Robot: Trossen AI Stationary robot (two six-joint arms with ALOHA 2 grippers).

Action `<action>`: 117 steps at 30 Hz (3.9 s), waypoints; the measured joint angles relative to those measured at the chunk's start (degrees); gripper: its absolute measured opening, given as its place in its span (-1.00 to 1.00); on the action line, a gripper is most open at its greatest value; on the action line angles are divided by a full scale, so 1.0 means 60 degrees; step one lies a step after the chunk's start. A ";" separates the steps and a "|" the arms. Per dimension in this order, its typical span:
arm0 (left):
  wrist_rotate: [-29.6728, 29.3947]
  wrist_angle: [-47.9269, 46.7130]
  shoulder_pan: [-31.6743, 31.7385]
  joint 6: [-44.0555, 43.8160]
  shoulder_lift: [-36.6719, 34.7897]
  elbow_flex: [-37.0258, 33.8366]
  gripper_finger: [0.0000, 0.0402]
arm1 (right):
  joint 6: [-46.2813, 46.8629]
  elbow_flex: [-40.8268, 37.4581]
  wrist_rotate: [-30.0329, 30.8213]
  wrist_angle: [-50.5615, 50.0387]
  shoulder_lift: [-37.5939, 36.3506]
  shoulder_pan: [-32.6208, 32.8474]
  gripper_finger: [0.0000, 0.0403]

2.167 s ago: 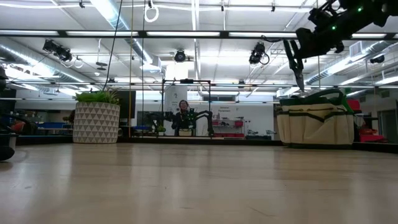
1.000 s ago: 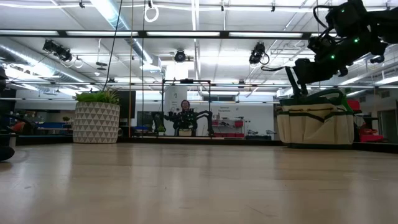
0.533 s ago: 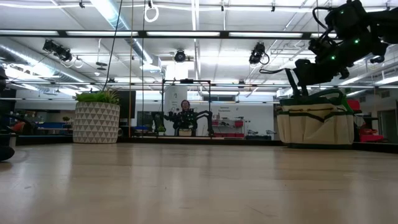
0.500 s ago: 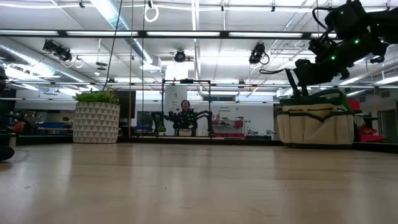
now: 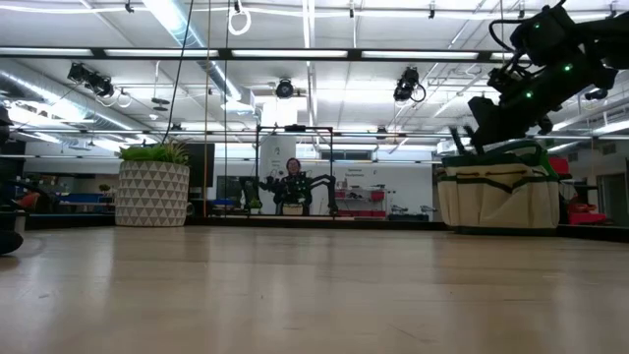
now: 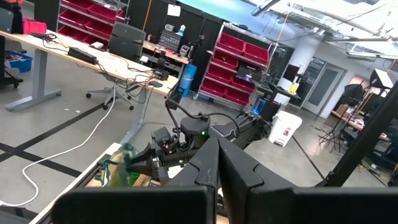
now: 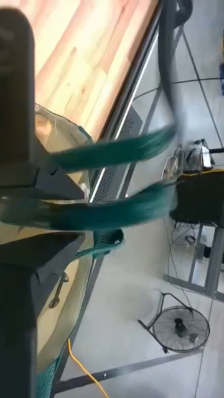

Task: Pick & Place Garden tools in Gardening bag
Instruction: Put the green shear scissors into the brown gardening bag, then put the red gloves into the brown gardening bag

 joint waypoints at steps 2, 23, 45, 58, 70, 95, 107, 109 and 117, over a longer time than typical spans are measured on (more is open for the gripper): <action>0.0000 0.0000 0.0000 0.0000 0.0000 0.0000 -0.92 | 0.0000 0.0000 0.0005 -0.0023 -0.0004 -0.0003 -0.45; 0.0000 0.0004 0.0000 -0.0004 0.0004 0.0000 -0.92 | -0.0305 0.0469 -0.1250 0.0682 -0.0015 0.0005 0.22; 0.0000 0.0044 0.0000 -0.0007 0.0004 0.0000 -0.92 | -0.0725 0.2542 -0.3648 0.0523 -0.0011 0.0663 0.07; -0.0212 0.0034 -0.0015 0.0335 0.0004 0.0003 -0.92 | -0.0186 0.3344 -0.3672 -0.0141 -0.0011 0.2344 0.07; 0.0162 -0.1051 -0.0572 0.1163 -0.0687 0.0011 -0.93 | 0.0230 0.3461 -0.3653 -0.0255 -0.0004 0.4128 0.07; -0.4431 -0.3834 -0.5069 0.1516 -0.0871 0.0007 -0.99 | -0.0069 0.3461 -0.3637 -0.0220 0.0580 0.5071 0.07; -0.4587 -0.5177 -0.6088 0.0948 -0.0734 0.0005 -1.00 | -0.0741 0.3461 -0.3630 -0.0220 0.0634 0.5101 0.07; -0.4600 -0.5642 -0.6328 0.0586 -0.0683 -0.0017 -1.00 | -0.0762 0.3461 -0.3626 -0.0220 0.0630 0.5100 0.07; -0.4408 -0.6582 -0.7217 -0.0288 -0.0258 -0.0014 -1.00 | -0.0769 0.3461 -0.3605 -0.0220 0.0637 0.5097 0.07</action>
